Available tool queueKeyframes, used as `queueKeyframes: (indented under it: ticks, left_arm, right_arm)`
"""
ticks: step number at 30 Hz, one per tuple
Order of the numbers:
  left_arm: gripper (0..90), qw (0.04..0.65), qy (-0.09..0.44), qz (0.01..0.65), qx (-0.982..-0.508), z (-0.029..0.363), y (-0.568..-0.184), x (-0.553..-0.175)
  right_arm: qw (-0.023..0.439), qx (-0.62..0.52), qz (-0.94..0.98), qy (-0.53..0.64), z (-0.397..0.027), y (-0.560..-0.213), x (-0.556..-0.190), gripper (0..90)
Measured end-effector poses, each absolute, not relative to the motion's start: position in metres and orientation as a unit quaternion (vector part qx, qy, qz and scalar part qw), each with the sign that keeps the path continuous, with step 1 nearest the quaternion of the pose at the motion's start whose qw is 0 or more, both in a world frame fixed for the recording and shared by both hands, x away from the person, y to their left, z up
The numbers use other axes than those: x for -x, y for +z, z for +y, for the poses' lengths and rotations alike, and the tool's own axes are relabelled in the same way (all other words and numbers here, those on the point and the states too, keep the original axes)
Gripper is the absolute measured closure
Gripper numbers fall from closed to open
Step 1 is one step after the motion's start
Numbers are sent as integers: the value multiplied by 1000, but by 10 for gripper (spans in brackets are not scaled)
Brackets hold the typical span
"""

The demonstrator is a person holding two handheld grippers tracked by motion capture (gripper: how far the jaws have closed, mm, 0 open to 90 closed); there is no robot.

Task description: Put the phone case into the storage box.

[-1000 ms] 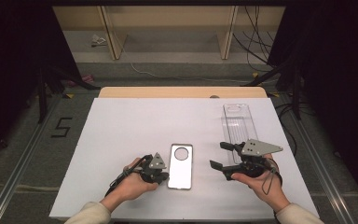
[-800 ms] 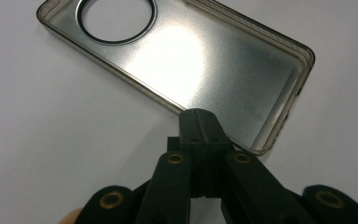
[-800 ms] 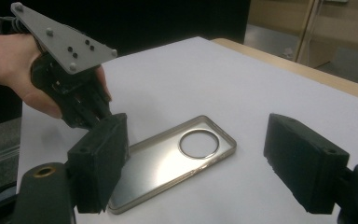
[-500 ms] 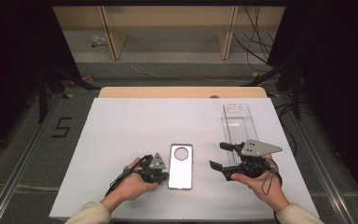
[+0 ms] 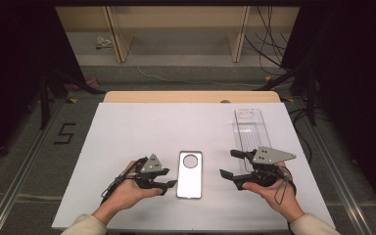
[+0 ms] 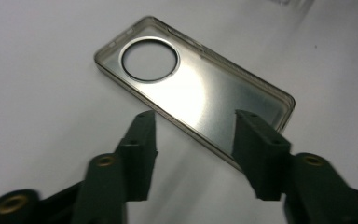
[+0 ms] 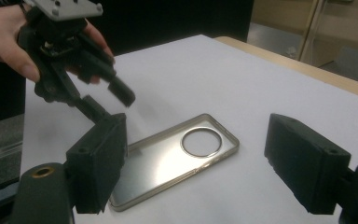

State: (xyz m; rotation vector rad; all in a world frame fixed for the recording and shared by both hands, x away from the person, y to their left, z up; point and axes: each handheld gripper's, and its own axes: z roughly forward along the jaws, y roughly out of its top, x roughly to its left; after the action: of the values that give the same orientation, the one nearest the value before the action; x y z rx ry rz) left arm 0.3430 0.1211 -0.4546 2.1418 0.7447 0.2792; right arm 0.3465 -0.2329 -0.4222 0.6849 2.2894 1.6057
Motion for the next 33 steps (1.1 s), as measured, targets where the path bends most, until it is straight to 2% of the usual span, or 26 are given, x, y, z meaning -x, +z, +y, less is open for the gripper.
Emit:
queueKeyframes:
  ticks: [5,11,19,33]
  left_arm:
    - [146,429,126,324,-834,135,-449,-341]
    - [0,435,144,339,-822,151,-446,-340]
    - [0,453,170,337,-807,161,-442,-338]
    - [0,446,191,314,-816,161,-444,-338]
  right_arm:
    - [131,-232,791,551,-232,-422,-346,221]
    - [129,-226,798,544,-229,-423,-346,209]
    - [126,-216,808,533,-224,-425,-346,189]
    - [114,-184,834,508,-203,-427,-346,172]
